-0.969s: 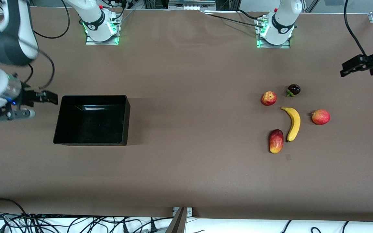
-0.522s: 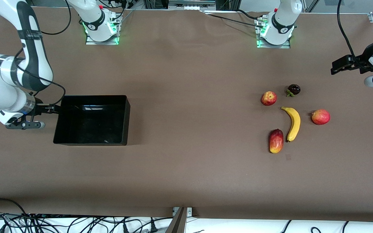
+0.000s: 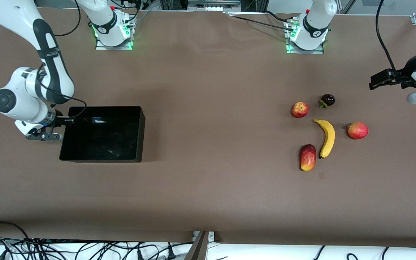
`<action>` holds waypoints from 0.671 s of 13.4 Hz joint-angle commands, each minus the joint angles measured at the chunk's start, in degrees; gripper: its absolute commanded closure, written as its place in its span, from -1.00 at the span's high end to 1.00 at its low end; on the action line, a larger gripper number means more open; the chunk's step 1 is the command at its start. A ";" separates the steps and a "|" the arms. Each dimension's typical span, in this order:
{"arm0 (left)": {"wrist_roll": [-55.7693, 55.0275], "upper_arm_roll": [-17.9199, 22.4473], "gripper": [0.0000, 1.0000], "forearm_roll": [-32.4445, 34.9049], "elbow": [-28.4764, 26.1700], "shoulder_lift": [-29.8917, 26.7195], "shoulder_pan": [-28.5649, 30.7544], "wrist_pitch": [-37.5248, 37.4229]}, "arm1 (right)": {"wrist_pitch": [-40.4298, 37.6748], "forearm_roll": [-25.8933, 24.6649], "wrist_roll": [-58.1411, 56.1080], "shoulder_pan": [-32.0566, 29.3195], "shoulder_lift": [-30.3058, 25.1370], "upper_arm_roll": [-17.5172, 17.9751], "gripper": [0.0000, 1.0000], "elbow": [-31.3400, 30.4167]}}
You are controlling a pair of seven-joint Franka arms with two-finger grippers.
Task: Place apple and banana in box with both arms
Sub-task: 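Push the black box toward the fruit with the right gripper while the left gripper reaches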
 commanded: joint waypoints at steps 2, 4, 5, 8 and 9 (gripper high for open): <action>0.24 -1.17 1.00 1.07 0.14 -0.14 0.20 0.25 | 0.05 1.01 -1.81 -0.53 -1.62 0.41 -1.00 -0.35; 0.06 -1.17 1.00 1.07 0.14 0.12 0.29 0.78 | -4.50 1.01 -1.90 -0.53 -1.97 0.50 -1.00 2.19; 0.06 -1.17 1.00 1.07 0.14 0.39 0.29 1.31 | -6.97 1.09 -1.90 -0.53 -2.32 0.50 -1.00 3.95; -0.03 -1.26 1.00 0.98 0.49 0.56 0.82 1.58 | -13.48 2.24 -2.42 -0.35 -2.50 0.76 -1.00 9.40; -0.03 -1.26 1.00 1.07 0.49 0.57 1.26 1.58 | -14.80 2.33 -2.42 -0.35 -2.50 1.37 -1.00 10.98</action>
